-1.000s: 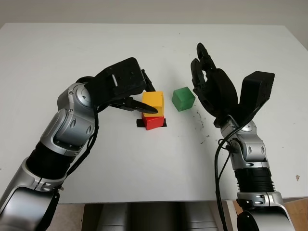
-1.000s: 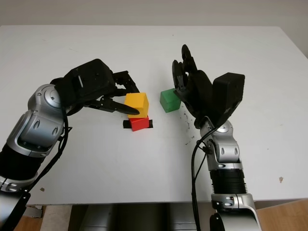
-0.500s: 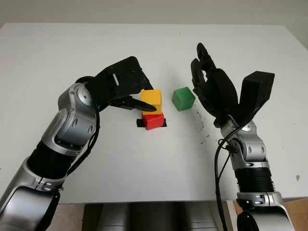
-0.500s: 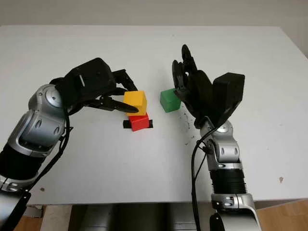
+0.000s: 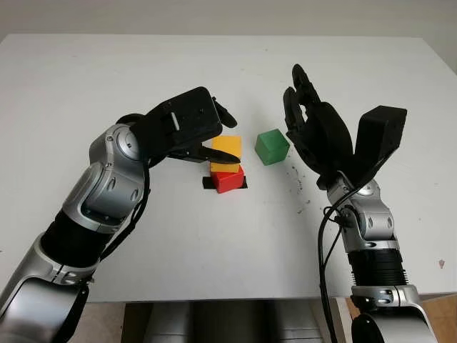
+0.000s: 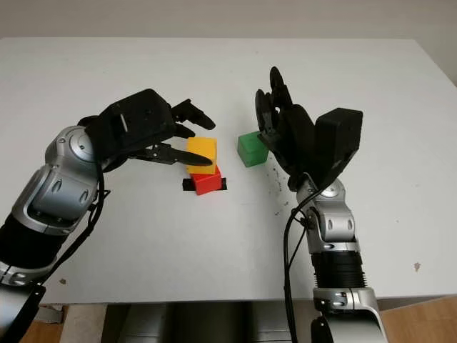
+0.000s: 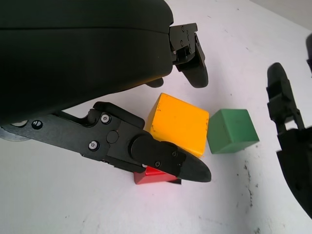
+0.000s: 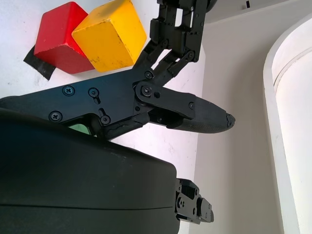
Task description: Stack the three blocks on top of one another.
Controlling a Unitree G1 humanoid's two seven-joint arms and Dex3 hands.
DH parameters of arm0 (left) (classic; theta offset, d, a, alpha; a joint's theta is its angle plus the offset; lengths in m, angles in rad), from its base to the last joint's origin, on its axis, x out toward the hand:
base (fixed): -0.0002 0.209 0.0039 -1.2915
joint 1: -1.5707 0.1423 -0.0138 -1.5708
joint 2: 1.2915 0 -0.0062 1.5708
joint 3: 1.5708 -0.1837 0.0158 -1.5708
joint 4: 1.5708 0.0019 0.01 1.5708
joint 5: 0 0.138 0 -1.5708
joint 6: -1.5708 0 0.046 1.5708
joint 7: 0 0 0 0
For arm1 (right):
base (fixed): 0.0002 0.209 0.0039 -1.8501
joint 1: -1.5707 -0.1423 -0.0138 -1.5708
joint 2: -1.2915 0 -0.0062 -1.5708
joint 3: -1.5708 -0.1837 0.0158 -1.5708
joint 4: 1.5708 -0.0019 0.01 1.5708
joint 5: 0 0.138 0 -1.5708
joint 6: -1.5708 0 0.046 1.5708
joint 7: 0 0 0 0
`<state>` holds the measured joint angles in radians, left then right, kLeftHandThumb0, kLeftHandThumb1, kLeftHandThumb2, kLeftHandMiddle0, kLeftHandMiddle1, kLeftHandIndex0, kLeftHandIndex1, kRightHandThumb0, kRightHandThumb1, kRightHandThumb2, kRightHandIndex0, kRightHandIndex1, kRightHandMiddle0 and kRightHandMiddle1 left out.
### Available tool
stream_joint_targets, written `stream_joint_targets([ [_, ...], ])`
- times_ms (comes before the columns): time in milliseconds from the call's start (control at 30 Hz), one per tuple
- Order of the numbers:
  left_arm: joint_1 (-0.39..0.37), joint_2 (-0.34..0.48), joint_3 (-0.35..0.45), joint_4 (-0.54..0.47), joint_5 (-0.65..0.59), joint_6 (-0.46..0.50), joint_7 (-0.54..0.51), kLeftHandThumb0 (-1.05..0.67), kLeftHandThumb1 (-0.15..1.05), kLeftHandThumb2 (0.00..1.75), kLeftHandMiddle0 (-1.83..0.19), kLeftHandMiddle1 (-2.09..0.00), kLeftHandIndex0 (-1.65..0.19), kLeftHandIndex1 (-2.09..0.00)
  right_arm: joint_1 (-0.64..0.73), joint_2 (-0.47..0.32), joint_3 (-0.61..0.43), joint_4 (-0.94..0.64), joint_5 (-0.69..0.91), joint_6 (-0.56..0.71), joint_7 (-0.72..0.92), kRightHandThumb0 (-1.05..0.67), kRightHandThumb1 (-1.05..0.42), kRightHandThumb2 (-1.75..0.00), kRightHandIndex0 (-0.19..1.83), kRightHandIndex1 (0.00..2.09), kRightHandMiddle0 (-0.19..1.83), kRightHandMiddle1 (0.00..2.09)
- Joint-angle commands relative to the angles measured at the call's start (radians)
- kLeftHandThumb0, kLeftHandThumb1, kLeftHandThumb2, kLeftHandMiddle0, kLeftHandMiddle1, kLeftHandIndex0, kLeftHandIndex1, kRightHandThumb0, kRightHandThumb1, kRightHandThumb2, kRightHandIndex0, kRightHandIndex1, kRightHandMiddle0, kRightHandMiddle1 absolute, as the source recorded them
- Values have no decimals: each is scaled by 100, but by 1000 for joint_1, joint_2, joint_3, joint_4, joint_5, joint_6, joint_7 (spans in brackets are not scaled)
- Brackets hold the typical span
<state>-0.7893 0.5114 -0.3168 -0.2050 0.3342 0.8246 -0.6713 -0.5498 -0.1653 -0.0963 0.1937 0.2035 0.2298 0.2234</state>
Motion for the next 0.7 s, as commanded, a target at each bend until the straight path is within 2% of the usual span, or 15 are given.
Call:
stream_joint_targets([
  [0, -2, 14, 20, -37, -18, 15, -15, -65, 103, 6, 14, -61, 19, -79, 11, 2, -1, -23, 1, 2, 0, -63, -105, -64, -19, 0, -19, 0],
  [133, 1, 37, 42, -77, -48, 40, -27, -70, 105, 9, 4, -34, 19, -68, 9, 1, -1, -20, 1, -2, 2, -64, -105, -64, -19, 0, -19, 0],
  [233, 11, 38, 88, -107, -74, 60, -4, -73, 105, 18, 7, -14, 19, -53, 4, -6, 2, -8, -5, -16, 11, -64, -105, -64, -19, 0, -19, 0],
  [300, 30, 30, 135, -123, -91, 43, 35, -75, 105, 27, 10, -9, 19, -42, -2, -12, -1, -4, -8, -23, 17, -64, -105, -64, -19, 0, -19, 0],
  [400, 61, 45, 184, -141, -81, 5, 107, -77, 105, 43, 9, -7, 15, -31, -15, -20, -14, -16, -6, -10, 11, -64, -105, -53, -19, 0, -19, 1],
  [500, 125, 37, 274, -115, -74, -123, 235, -74, 105, 48, 3, -7, 11, -24, -42, -25, -33, 8, 3, -19, 6, -65, -105, -37, -19, 0, -19, 2],
  [567, 165, 15, 330, -74, -70, -203, 340, -75, 105, 51, 13, -5, 12, -18, -70, -49, -26, 39, -30, -28, 2, -68, -105, -23, -17, 1, -13, 5],
  [667, 217, -19, 395, -13, -96, -330, 443, -75, 105, 54, 14, -6, 14, -13, -105, -95, -17, 84, -65, -58, 31, -68, -105, -13, -11, 5, -9, 8],
])
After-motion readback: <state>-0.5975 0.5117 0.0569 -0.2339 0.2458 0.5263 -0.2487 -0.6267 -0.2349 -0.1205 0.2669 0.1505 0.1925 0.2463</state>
